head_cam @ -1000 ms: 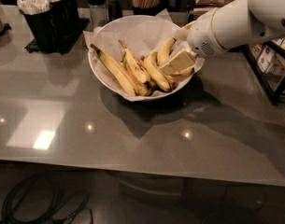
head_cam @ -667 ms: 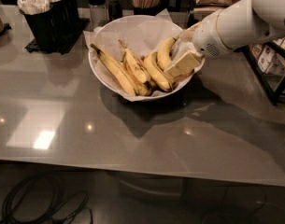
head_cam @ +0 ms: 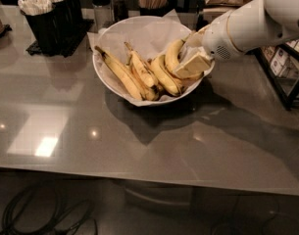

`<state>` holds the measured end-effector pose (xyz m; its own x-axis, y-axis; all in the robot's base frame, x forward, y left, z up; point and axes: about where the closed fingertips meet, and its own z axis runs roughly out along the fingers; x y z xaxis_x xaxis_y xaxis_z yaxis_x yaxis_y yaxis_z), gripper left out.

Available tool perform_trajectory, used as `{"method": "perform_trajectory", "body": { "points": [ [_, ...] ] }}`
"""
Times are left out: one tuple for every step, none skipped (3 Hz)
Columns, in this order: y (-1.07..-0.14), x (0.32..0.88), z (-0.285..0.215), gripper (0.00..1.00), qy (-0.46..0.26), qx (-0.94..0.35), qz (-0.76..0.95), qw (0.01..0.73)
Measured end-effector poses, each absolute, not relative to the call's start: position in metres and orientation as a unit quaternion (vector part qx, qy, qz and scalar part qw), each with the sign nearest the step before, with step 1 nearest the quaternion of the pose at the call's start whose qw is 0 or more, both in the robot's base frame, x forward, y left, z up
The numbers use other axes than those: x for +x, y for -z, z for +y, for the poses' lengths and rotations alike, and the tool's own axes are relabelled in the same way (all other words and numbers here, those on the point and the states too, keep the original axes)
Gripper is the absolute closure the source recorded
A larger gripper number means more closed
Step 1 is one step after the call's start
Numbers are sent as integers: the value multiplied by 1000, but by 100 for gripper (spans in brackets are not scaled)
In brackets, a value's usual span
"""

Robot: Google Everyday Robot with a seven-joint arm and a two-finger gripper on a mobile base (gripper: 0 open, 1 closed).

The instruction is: Pick banana from white bowl

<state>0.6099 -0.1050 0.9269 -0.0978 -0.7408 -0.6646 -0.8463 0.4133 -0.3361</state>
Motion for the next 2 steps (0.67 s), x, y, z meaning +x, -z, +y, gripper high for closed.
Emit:
{"method": "perform_trajectory", "body": {
  "points": [
    [-927, 610, -105, 34, -66, -538, 738, 403],
    [-927, 610, -105, 43, -66, -538, 738, 403]
  ]
}}
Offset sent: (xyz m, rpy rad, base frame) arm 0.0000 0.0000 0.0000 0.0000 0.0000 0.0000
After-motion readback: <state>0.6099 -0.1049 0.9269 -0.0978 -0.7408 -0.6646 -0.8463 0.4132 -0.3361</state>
